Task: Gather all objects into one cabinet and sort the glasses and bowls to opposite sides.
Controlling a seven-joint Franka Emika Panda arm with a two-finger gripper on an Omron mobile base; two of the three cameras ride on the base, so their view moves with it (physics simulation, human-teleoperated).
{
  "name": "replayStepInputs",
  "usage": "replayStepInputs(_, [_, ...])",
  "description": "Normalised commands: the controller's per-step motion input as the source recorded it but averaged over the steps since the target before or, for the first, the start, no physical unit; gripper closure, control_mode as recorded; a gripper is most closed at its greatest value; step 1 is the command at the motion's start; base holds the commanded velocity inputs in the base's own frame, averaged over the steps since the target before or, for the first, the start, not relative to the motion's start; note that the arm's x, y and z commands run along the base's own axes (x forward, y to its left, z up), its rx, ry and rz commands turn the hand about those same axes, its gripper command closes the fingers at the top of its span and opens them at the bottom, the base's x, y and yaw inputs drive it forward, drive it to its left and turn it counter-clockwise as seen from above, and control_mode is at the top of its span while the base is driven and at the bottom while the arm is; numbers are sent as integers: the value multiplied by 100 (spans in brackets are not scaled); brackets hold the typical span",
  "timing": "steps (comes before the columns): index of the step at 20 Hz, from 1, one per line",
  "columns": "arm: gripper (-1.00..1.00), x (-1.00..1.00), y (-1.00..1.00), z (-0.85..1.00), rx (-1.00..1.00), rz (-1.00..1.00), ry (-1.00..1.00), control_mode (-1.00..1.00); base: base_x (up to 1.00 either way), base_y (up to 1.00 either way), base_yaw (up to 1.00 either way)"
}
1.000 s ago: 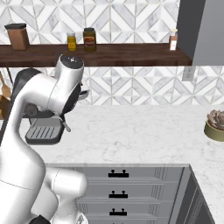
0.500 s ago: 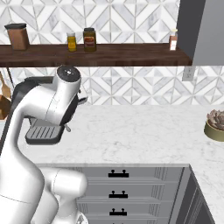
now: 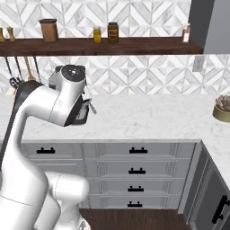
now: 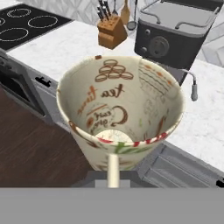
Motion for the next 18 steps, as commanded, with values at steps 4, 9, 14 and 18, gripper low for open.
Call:
replayStepInputs(4, [100, 0, 0, 0, 0, 0, 0, 100, -97, 72, -8])
replayStepInputs(9, [100, 0, 0, 0, 0, 0, 0, 100, -59, 97, -23])
replayStepInputs(14, [100, 0, 0, 0, 0, 0, 0, 100, -37, 100, -30])
replayStepInputs(18, [100, 0, 0, 0, 0, 0, 0, 100, -71, 100, -20])
